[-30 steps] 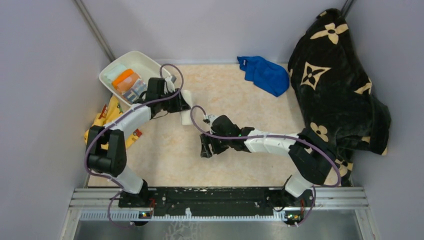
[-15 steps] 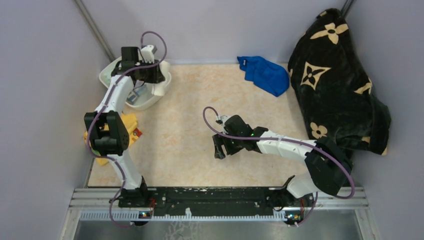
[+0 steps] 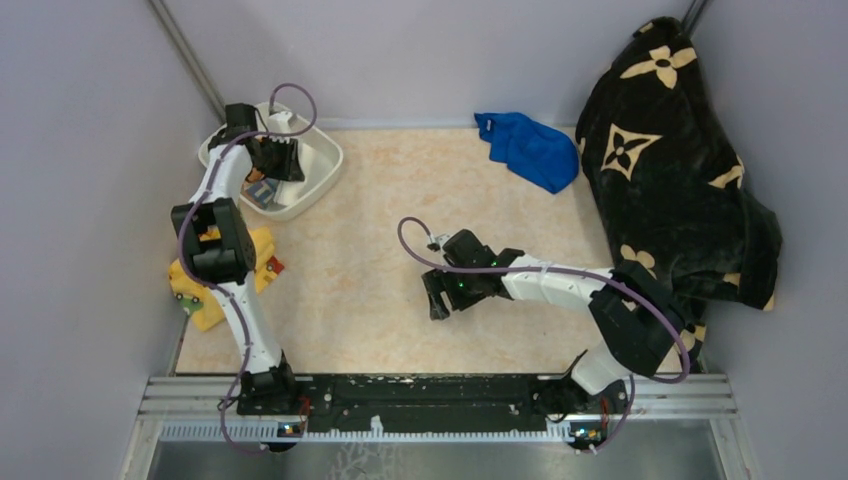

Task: Roll the towels
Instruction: Place the towel in the bin.

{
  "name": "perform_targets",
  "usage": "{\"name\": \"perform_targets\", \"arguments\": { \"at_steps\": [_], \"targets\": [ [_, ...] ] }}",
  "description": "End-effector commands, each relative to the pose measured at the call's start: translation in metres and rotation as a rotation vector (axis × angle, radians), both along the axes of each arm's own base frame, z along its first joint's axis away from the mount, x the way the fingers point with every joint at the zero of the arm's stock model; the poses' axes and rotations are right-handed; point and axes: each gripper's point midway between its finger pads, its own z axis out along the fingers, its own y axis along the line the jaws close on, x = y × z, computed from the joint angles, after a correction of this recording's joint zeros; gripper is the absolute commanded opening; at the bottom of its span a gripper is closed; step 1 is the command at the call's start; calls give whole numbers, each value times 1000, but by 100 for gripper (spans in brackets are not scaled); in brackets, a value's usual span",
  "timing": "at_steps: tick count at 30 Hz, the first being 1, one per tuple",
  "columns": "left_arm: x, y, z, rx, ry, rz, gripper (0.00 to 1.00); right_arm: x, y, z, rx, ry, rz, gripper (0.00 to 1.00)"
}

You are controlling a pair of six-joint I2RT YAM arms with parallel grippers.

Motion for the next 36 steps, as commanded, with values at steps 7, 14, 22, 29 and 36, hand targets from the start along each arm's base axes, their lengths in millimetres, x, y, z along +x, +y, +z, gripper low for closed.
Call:
{"name": "perform_targets", "arguments": {
  "at_steps": [7,14,22,29,36],
  "targets": [
    [7,38,-38,146,86,-4,20,26,16,21,32,-49,-5,75],
    [1,50,-62,223,151,-37,25,30,16,20,8,-44,1,75],
    [3,76,-76,387,179,34,31,31,20,17,9,-32,9,75],
    [8,84,-91,542,186,57,37,29,18,13,6,-21,4,75],
    [17,99,-86,664,155,101,48,26,16,11,8,-16,-2,75]
  ]
}}
